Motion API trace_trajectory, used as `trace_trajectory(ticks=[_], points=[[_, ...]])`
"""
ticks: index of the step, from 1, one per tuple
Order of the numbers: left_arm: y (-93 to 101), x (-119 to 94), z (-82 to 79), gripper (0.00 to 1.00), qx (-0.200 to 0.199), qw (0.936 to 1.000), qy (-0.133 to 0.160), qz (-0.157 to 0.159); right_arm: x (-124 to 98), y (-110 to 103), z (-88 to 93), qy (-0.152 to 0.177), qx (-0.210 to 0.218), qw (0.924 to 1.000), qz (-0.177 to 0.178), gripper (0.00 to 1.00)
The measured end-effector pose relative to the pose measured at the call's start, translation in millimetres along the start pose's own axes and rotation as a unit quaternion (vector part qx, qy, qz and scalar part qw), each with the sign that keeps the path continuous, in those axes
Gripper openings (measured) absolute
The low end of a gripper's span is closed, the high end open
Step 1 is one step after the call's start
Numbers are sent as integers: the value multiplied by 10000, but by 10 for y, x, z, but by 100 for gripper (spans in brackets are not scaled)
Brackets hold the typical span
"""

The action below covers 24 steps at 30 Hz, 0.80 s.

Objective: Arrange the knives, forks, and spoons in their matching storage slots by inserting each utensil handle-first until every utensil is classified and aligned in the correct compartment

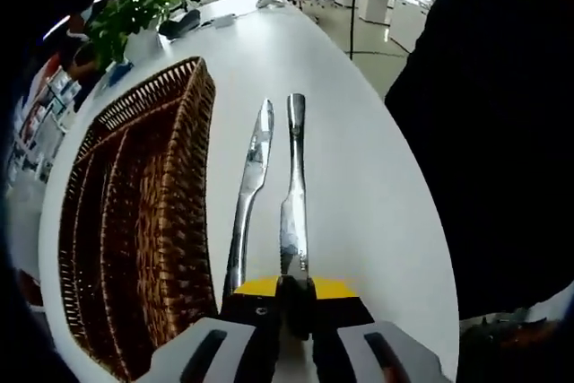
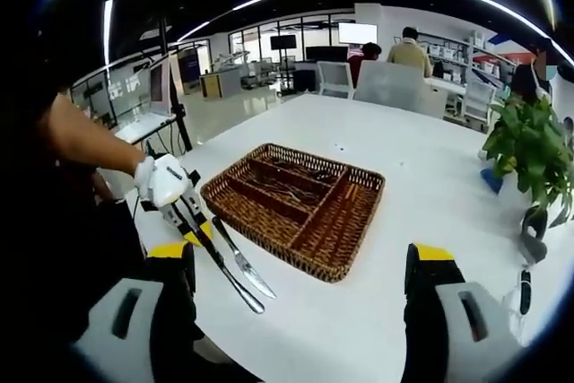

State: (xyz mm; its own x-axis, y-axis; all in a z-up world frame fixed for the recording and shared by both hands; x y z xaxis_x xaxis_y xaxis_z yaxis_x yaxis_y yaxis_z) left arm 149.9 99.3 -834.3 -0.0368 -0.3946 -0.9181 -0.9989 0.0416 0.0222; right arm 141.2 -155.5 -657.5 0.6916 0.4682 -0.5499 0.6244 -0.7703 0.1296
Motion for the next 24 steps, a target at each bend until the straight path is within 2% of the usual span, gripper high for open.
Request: trace_trajectory(ticks=[2,4,9,10,13,15,16,18,19,20,24], points=[[-20,-4,0,9,-412,9991,1,22,3,5,-2,9,11,10000,-4,99],[-40,1,-11,9,-362,9993,-28,-1,8,-5,-10,2,-22,10000,-28,99],[10,-68,-11,8,-517,9985,-186,78,68,-58,-4,38,-141,9998,-136,99],[10,-94,-15,8,-519,9984,-193,67,98,-106,25,-2,-224,9994,-255,98],[3,-188,-41,8,-548,9983,-183,51,217,-310,182,-339,-828,9938,-657,97],[-3,-230,-44,8,-524,9984,-221,30,282,-397,215,-341,-950,9920,-759,97],[-8,-257,-40,8,-518,9983,-260,22,326,-453,215,-253,-883,9922,-840,95],[-19,-289,-35,8,-487,9983,-307,-9,460,-546,238,46,-704,9921,-1037,84],[-20,-302,-40,8,-482,9983,-315,-18,536,-587,324,-104,-751,9911,-1092,78],[-19,-323,-50,8,-483,9983,-314,-25,646,-716,436,-245,-1022,9847,-1388,70],[-11,-357,-74,8,-459,9984,-325,-49,1019,-1127,714,-373,-1885,9620,-1940,52]])
Point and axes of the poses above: the point that each gripper's makers call its tool centre point, and the gripper's own axes: x roughly forward along the fingers, y roughly to its right, z roughly out of its underside, the point moved 4 cm from there along -x, roughly backward along the fingers, and after that the axes turned 12 degrees about -x, right-handed, at the moved point
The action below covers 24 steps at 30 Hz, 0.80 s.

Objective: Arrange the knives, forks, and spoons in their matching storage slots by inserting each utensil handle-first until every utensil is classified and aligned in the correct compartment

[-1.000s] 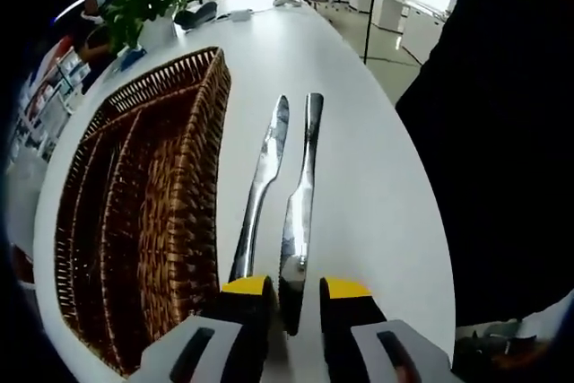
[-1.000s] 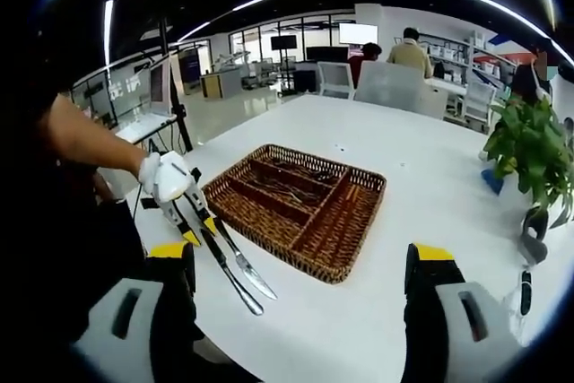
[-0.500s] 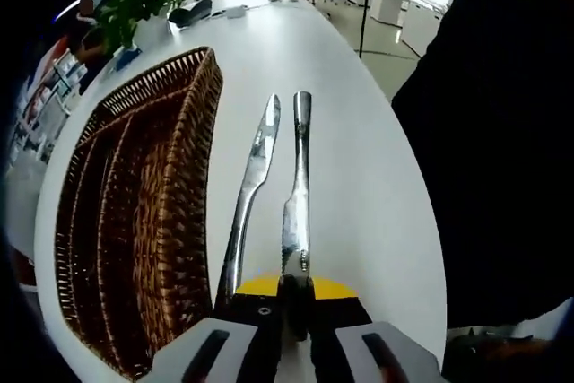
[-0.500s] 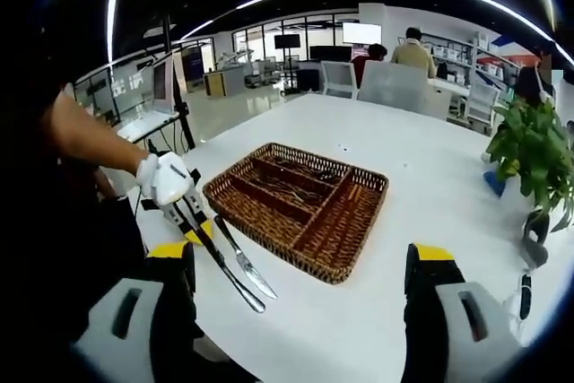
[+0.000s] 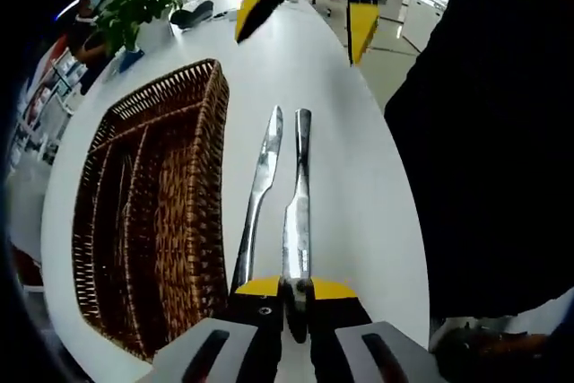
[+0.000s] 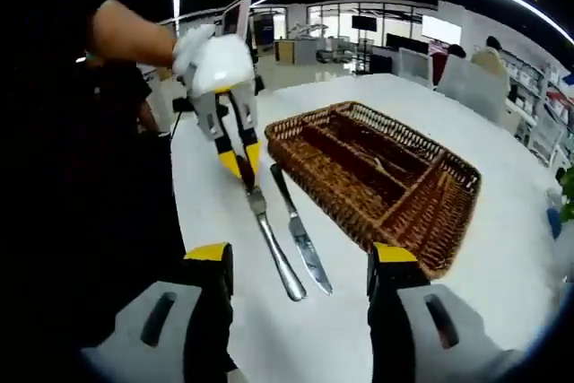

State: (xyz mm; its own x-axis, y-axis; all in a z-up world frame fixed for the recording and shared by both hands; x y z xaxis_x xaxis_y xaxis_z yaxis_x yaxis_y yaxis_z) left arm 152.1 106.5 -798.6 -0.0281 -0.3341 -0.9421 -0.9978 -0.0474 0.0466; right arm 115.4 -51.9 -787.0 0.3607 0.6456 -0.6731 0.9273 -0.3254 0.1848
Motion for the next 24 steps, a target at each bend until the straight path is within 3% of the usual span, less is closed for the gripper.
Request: trace_trajectory(ticks=[1,6,8,11,14,18,24], points=[[2,-6,-5,8,13,10000,-4,-8,122,-57,46,-185,-228,9995,-61,49],[-4,-35,-18,8,31,10000,-16,-30,414,-204,123,-357,-953,9946,-215,36],[-17,-47,-6,8,37,10000,-54,-60,460,-193,166,-469,-1058,9932,-123,30],[-6,-94,-5,8,8,10000,-25,-66,488,-160,130,-411,-1032,9938,-72,28],[10,-107,-1,8,5,10000,-11,-40,543,-128,116,-528,-1508,9872,-3,24],[16,-117,11,8,-37,10000,-12,-20,605,-141,69,-483,-1458,9881,-57,18],[9,-127,13,8,-55,10000,9,-8,637,-163,29,-519,-1989,9786,-87,10]])
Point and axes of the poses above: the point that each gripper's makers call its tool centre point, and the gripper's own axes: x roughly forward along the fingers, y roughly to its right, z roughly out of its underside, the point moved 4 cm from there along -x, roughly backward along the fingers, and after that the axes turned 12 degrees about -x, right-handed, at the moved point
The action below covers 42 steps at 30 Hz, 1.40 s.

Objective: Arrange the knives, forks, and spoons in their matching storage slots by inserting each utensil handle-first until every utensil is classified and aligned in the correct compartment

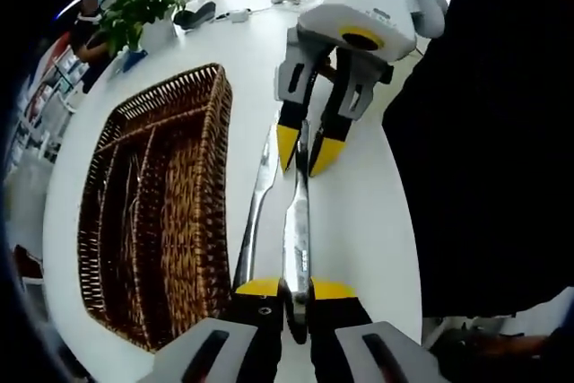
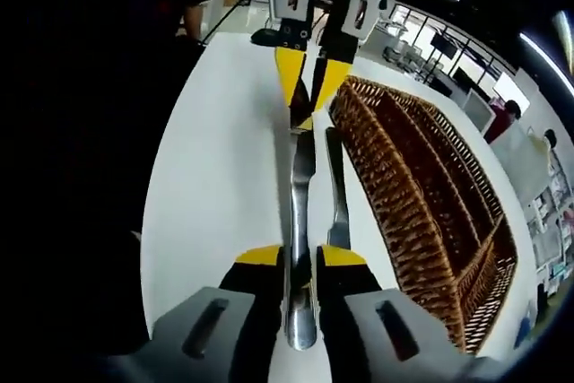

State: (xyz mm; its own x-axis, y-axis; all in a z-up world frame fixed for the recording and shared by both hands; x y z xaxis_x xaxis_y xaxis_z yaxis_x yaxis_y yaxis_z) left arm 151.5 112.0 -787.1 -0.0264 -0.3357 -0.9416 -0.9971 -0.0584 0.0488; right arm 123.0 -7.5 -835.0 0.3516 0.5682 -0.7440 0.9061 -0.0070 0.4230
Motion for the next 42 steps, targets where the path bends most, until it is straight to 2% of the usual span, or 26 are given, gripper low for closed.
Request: trace_trajectory(ticks=[3,5,7,10,18,24,26,27,28,29,30,31,33,35,38,42], points=[[3,-7,20,8,15,10000,-7,3,-6,-11,-14,-59,-422,9991,40,8],[14,-21,35,8,-6,10000,2,26,18,-16,-23,-74,-395,9991,104,8],[19,-27,44,8,-24,10000,-8,40,15,-7,-45,-69,-569,9982,163,8],[32,-28,57,8,-22,10000,-13,79,24,-11,-48,-90,-623,9977,266,7],[80,12,86,8,-115,9998,-8,162,-17,39,-57,-95,-573,9979,275,4],[109,52,140,8,-232,9994,-39,256,-45,-26,-100,-13,-183,9998,33,4],[118,57,153,8,-248,9993,-50,280,-41,-69,-115,147,354,9991,-191,4],[128,59,154,8,-268,9991,-41,318,-36,-84,-104,191,484,9982,-310,4],[129,60,159,7,-311,9989,-54,332,-22,-112,-108,335,1057,9927,-476,3],[154,42,135,0,-33,9986,-53,516,-37,-141,-69,272,1282,9896,-589,2],[139,21,200,0,-333,9984,-212,411,-49,-124,-9,165,1695,9837,-573,0],[156,39,180,0,-286,9982,-131,511,-23,-77,-33,416,1627,9844,-535,0],[167,49,182,0,-204,9984,-113,518,11,-104,27,230,1261,9901,-575,0],[178,73,215,0,-121,9984,-231,497,21,-133,15,253,1360,9883,-643,0],[139,29,197,0,-67,9992,-120,385,10,-137,4,234,1472,9863,-701,0],[73,-49,179,0,-201,9991,15,361,-10,-102,-31,192,1446,9865,-748,0]])
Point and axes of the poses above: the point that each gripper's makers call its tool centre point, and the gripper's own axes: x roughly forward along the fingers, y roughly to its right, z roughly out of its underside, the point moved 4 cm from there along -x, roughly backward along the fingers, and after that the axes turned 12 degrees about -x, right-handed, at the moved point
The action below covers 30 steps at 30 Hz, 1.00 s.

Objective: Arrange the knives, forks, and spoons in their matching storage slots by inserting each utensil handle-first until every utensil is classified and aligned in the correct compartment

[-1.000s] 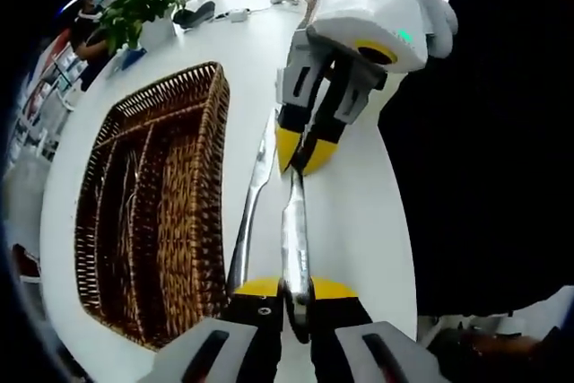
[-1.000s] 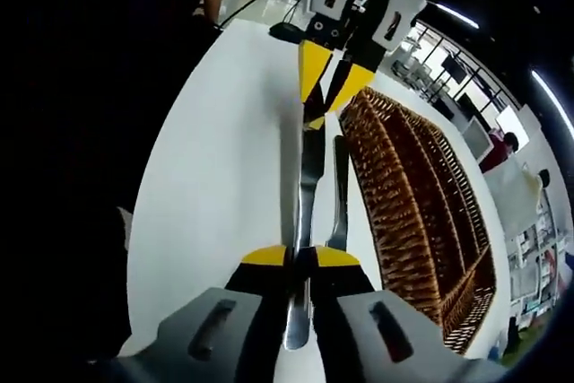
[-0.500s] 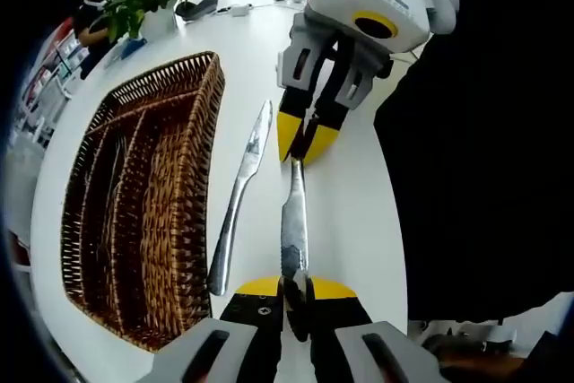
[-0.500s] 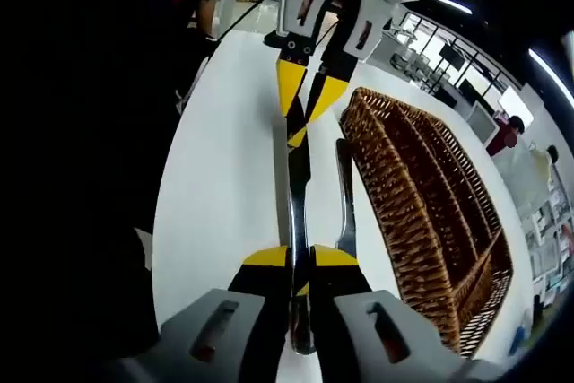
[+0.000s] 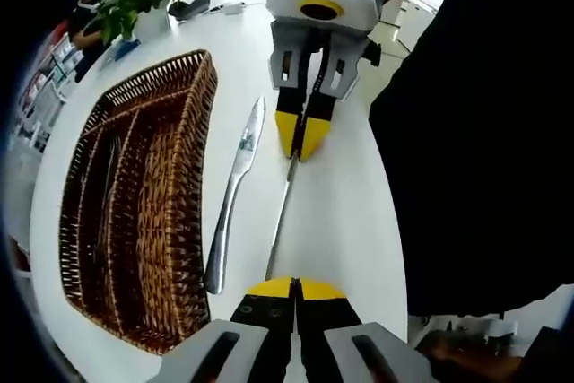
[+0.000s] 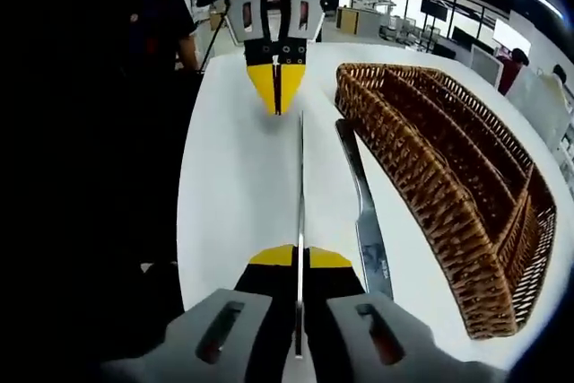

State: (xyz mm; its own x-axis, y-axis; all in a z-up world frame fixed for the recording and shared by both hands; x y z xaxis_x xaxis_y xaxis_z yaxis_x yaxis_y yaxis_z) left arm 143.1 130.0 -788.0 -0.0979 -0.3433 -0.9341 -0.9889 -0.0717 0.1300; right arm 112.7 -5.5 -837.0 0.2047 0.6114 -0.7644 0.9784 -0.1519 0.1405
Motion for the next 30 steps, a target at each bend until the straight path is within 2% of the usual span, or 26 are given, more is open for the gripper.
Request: trace_trajectory(ticks=[5,7,9,11,12,14,17,19,20,22,24,25,26,30], points=[[-58,-207,-122,0,-618,9952,745,-110,-111,79,-91,11,-218,9997,96,0],[-112,-314,-164,10,-760,9906,1105,-288,-189,132,-175,70,-345,9993,140,0],[-149,-418,-186,15,-976,9842,1416,-411,-286,185,-253,104,-572,9980,249,0],[-180,-576,-207,19,-1325,9732,1807,-517,-402,234,-335,129,-837,9957,378,0],[-212,-688,-212,23,-1478,9654,2050,-642,-450,251,-373,151,-942,9946,416,0],[-239,-840,-232,31,-1581,9543,2386,-860,-555,271,-449,170,-1081,9930,447,0],[-262,-1102,-221,42,-1858,9330,2833,-1211,-748,351,-594,141,-1595,9854,576,0],[-272,-1216,-199,49,-2010,9223,3011,-1355,-836,380,-644,124,-1714,9833,606,0],[-284,-1294,-169,56,-2132,9139,3122,-1478,-903,414,-678,122,-1781,9817,660,0],[-281,-1382,-101,68,-2284,9041,3187,-1697,-1008,465,-744,117,-2017,9769,702,0],[-272,-1462,-73,79,-2364,8937,3303,-1908,-1085,511,-791,128,-2067,9752,783,0],[-268,-1512,-30,83,-2440,8851,3430,-1987,-1143,546,-821,132,-2109,9741,811,0],[-238,-1547,-2,87,-2535,8796,3500,-1987,-1202,575,-846,124,-2242,9708,847,0],[-117,-1576,33,100,-2724,8679,3612,-2054,-1331,609,-907,112,-2479,9650,850,0]])
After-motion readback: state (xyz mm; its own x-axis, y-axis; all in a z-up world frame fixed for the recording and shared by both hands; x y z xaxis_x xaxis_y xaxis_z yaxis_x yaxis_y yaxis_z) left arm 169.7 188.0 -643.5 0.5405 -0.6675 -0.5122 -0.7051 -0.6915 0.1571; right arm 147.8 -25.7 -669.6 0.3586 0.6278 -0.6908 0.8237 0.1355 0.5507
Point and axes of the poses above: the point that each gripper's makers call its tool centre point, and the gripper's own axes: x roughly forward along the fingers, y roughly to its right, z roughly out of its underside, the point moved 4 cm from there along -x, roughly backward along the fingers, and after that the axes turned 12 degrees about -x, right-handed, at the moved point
